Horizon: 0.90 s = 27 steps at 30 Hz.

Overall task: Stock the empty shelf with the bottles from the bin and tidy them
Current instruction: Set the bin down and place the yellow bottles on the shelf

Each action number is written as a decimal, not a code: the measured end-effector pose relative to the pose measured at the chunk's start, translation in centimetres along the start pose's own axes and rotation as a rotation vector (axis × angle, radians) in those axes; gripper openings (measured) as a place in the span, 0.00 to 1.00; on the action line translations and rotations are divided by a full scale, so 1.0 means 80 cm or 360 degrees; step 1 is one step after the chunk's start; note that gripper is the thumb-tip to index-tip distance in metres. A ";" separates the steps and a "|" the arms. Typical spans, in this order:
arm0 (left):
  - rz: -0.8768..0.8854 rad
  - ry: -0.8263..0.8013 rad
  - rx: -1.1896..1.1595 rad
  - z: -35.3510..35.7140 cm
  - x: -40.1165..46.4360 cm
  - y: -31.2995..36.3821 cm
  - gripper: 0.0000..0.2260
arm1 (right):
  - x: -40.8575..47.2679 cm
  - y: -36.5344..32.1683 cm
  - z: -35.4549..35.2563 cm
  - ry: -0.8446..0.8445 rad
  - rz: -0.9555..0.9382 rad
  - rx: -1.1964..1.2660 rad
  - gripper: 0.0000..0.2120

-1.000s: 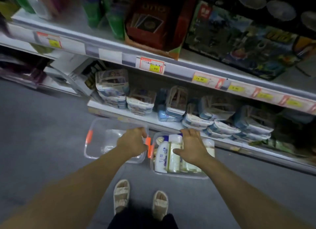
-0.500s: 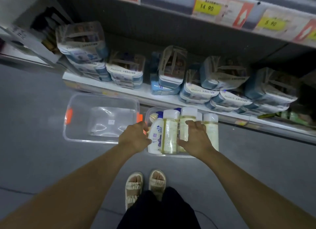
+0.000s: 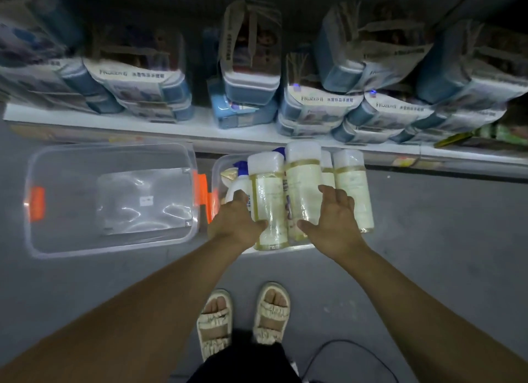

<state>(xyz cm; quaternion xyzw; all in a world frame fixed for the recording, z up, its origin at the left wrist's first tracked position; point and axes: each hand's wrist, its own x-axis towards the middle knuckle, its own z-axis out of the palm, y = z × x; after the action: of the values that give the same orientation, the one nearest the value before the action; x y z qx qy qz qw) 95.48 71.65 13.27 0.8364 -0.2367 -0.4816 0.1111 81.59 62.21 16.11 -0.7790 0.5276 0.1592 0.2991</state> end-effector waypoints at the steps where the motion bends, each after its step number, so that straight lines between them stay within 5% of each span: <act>1: -0.0009 0.0019 0.0003 0.010 0.006 0.001 0.29 | 0.004 0.007 0.004 0.0016 0.0006 0.0018 0.37; 21: -0.0436 0.0336 -0.0084 0.123 0.092 0.023 0.48 | 0.072 0.078 0.044 0.0071 -0.0058 0.0414 0.34; 27: -0.0333 0.0299 -0.0312 0.110 0.086 0.010 0.42 | 0.071 0.067 0.048 0.0078 -0.0060 0.0417 0.36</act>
<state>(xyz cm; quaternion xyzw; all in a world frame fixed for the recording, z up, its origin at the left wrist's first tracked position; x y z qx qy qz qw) 90.63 67.90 3.96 0.8830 -0.0887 -0.4310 0.1631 79.12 59.13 8.33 -0.7466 0.5364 0.0643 0.3883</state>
